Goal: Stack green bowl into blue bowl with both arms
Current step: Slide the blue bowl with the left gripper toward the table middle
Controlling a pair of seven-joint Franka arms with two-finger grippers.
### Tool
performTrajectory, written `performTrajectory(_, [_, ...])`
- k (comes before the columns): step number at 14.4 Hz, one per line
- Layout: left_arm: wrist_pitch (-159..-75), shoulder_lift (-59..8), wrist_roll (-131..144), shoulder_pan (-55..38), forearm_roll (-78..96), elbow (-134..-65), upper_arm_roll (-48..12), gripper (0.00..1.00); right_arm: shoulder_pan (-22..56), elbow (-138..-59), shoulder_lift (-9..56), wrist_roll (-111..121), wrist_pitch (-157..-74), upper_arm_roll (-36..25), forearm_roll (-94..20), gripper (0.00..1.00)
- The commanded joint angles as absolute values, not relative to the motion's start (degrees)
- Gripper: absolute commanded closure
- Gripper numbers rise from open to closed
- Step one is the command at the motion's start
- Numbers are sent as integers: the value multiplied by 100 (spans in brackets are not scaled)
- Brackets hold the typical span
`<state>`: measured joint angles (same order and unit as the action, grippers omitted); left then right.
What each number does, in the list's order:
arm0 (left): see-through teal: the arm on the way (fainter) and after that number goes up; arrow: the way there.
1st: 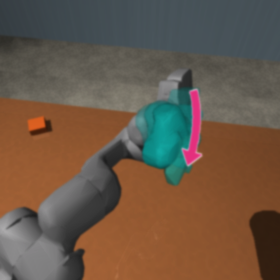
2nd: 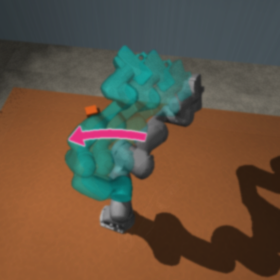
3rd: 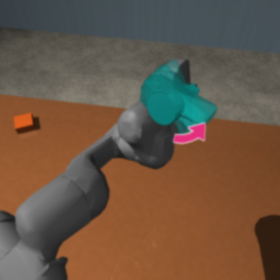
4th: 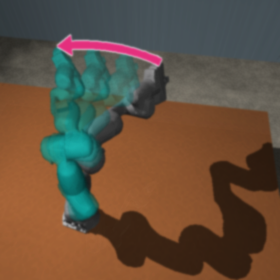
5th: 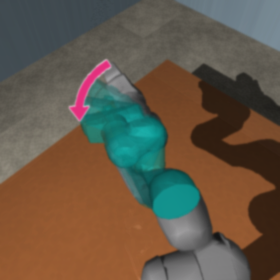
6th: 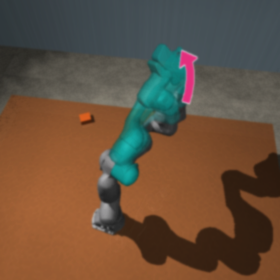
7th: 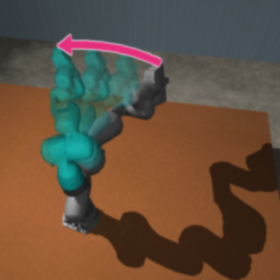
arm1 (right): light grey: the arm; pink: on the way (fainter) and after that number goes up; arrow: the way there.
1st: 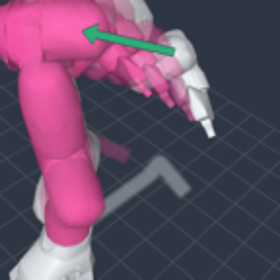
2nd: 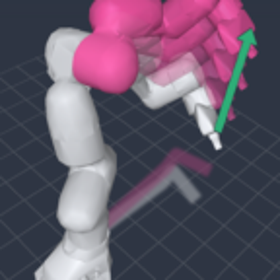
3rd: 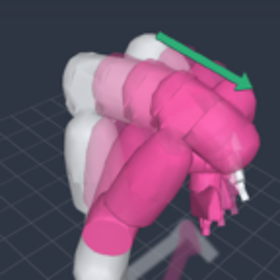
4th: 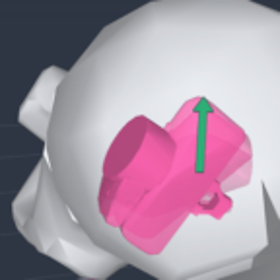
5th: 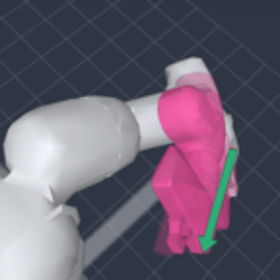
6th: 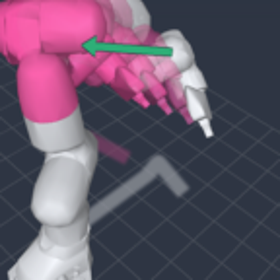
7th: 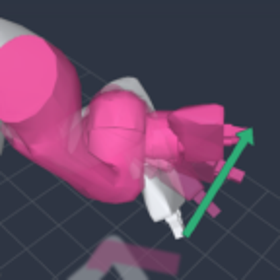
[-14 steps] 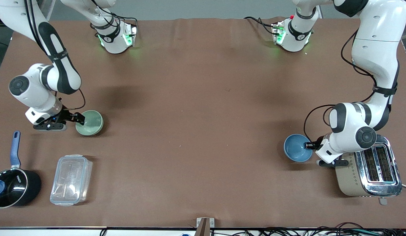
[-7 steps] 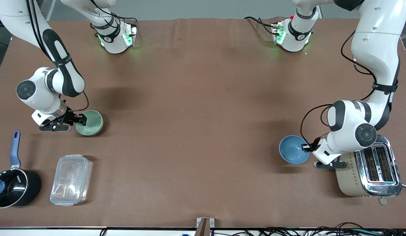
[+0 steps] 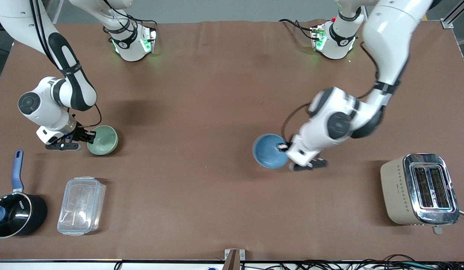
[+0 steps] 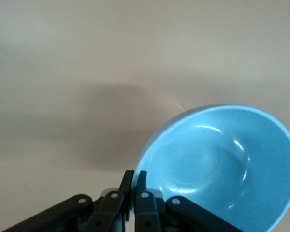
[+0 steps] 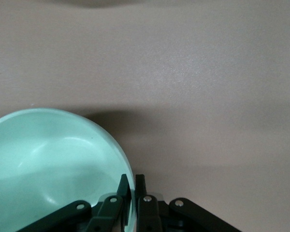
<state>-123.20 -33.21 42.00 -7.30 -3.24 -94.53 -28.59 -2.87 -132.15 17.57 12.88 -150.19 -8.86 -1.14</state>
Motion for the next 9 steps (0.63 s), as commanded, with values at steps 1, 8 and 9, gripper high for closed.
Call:
performTrajectory(1, [-12366,-3768,5121,-1492,-483,-9151,-2760,100,-273,-13071,1320,1230,-14102,-879,-105,100])
performTrajectory(8, [-13024,-4482,5801,-2812,-615,-8903,-2268,93,122,-10346,1020,538,-9934,-713,-577,100])
performTrajectory(9, [-13095,-4517,5801,-2812,-615,-8903,-2268,78,149,-10301,1011,284,-9836,-573,-693,100])
